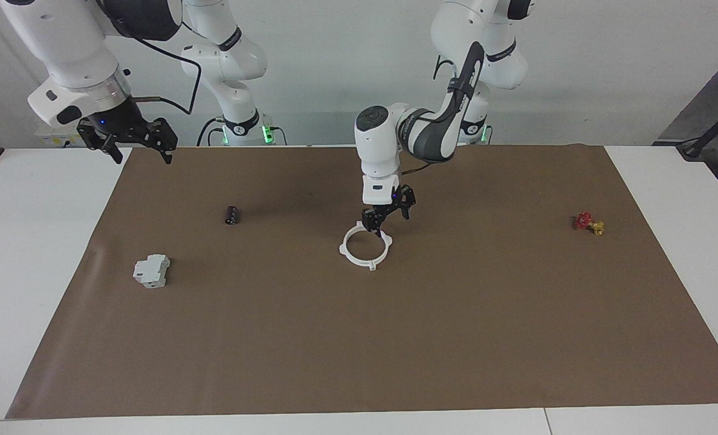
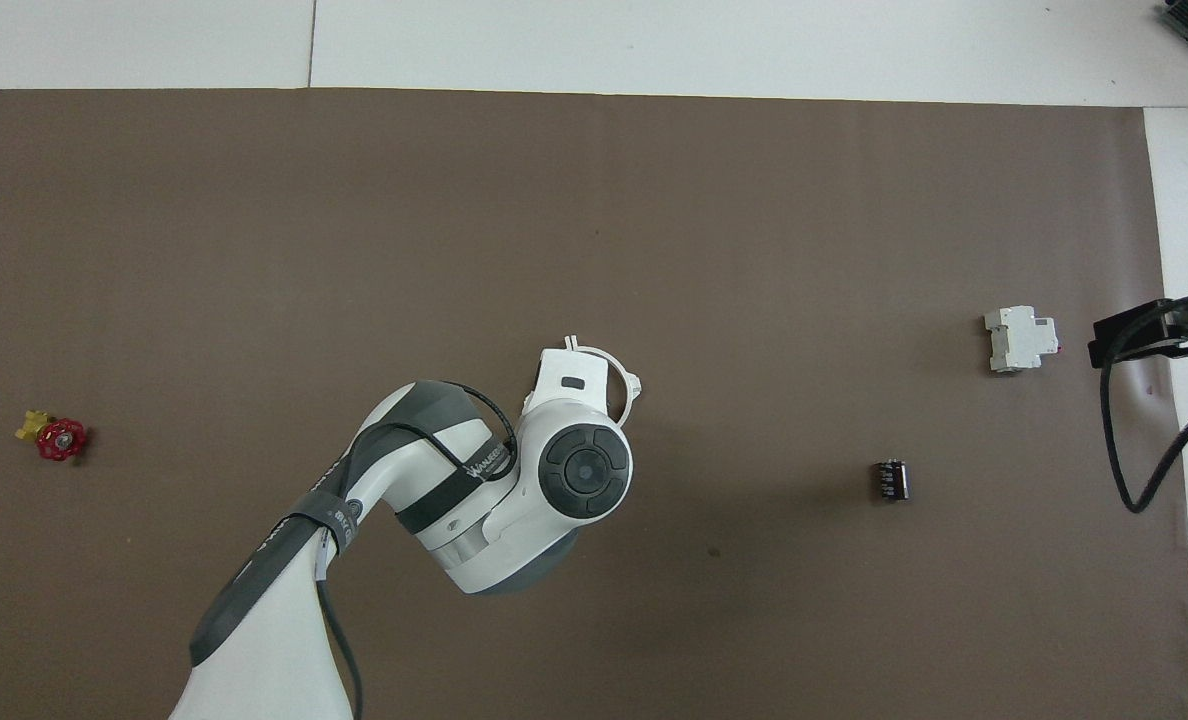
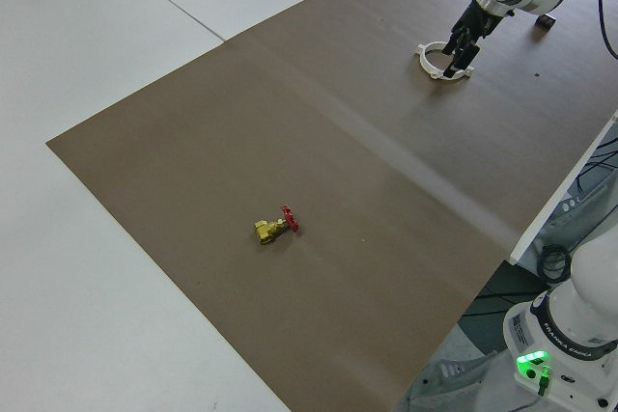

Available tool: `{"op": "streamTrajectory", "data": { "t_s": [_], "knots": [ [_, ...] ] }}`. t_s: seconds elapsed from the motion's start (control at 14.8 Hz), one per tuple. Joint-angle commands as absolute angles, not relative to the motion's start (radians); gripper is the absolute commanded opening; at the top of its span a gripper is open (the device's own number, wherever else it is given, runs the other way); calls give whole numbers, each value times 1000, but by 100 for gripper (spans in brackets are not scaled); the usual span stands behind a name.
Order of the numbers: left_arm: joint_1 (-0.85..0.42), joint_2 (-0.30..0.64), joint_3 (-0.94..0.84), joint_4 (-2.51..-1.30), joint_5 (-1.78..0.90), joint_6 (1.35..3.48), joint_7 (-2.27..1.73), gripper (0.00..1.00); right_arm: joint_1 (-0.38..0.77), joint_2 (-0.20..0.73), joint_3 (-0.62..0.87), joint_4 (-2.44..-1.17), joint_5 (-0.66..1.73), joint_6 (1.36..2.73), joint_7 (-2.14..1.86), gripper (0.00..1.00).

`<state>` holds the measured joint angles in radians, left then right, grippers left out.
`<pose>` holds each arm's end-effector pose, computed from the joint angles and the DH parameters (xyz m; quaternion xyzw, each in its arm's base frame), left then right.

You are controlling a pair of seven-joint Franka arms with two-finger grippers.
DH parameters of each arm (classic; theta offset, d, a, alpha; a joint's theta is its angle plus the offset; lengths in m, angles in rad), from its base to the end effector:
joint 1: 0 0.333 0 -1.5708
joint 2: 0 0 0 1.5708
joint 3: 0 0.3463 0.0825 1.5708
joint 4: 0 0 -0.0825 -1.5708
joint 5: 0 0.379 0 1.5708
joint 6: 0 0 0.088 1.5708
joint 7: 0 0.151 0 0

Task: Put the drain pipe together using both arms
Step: 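Press the held half-ring onto the centered half-ring to close the ring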

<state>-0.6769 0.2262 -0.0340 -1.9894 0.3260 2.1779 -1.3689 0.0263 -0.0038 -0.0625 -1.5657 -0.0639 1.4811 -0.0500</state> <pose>0.4668 -0.3700 0.3389 -0.9648 -0.2293 -0.1009 0.0804 0.5342 -0.0295 0.6082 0.9987 0.0053 -0.0417 0.0300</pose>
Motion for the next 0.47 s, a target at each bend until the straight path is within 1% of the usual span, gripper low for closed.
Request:
{"op": "streamTrajectory", "data": {
  "t_s": [0.0, 0.4],
  "knots": [
    [-589, 155, -35, -2005, 344, 2105, -1243, 100, 17, -6, -60, -1566, -60, 1482, -77, 100],
    [-298, 100, -38, -2005, 330, 2112, -760, 100, 17, -6, -60, -1566, -60, 1482, -77, 100]
  ]
}}
